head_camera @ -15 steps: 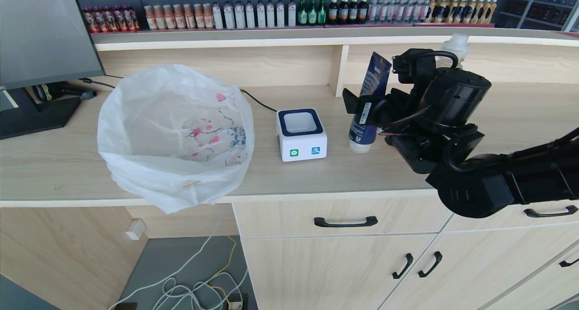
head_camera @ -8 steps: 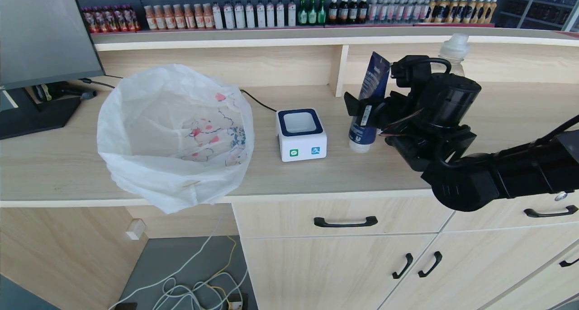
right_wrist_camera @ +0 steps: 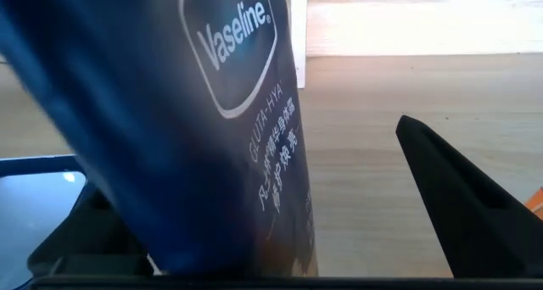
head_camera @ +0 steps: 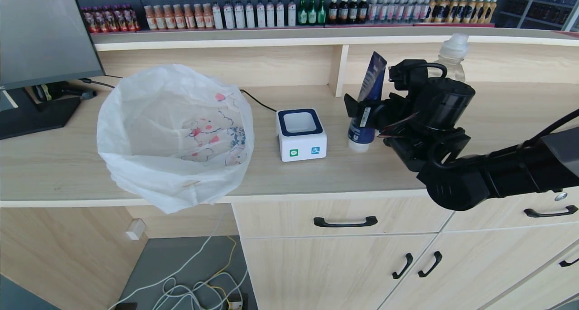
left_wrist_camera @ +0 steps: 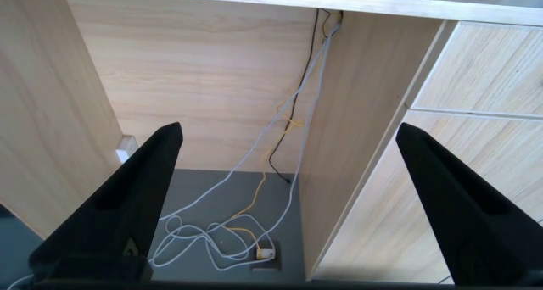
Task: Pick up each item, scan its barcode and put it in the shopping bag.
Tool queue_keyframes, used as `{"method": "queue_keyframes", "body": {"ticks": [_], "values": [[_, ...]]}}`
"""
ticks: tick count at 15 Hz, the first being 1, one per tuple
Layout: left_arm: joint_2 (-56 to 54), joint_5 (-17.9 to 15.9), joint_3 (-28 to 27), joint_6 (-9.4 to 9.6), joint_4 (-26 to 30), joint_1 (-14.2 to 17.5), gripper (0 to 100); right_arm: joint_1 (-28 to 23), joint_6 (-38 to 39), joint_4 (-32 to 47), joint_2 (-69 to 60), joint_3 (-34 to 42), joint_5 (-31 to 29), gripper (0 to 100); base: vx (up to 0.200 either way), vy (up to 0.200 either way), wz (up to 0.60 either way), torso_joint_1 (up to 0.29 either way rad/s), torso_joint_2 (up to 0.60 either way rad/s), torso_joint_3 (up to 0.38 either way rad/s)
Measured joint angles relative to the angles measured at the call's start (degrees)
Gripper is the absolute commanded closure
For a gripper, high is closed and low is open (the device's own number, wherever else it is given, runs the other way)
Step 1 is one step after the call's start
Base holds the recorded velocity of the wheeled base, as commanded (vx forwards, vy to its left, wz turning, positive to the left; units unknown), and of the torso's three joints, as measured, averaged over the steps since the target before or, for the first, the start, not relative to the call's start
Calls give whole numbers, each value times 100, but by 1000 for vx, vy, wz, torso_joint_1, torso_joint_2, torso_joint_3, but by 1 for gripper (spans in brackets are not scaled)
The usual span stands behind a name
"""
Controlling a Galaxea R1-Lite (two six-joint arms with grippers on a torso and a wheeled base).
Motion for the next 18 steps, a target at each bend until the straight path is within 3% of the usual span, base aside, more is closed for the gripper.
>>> {"method": "queue_keyframes", "body": {"ticks": [16,17,18], "values": [[0,0,0,0,0,0,0,7,294,-529,77,744,-48,0,0,0,0,0,0,0],[0,0,0,0,0,-5,0,9,291,-580,78,761,-48,100,0,0,0,0,0,0],[0,0,0,0,0,-5,0,11,295,-624,78,783,-41,100,0,0,0,0,0,0]]}}
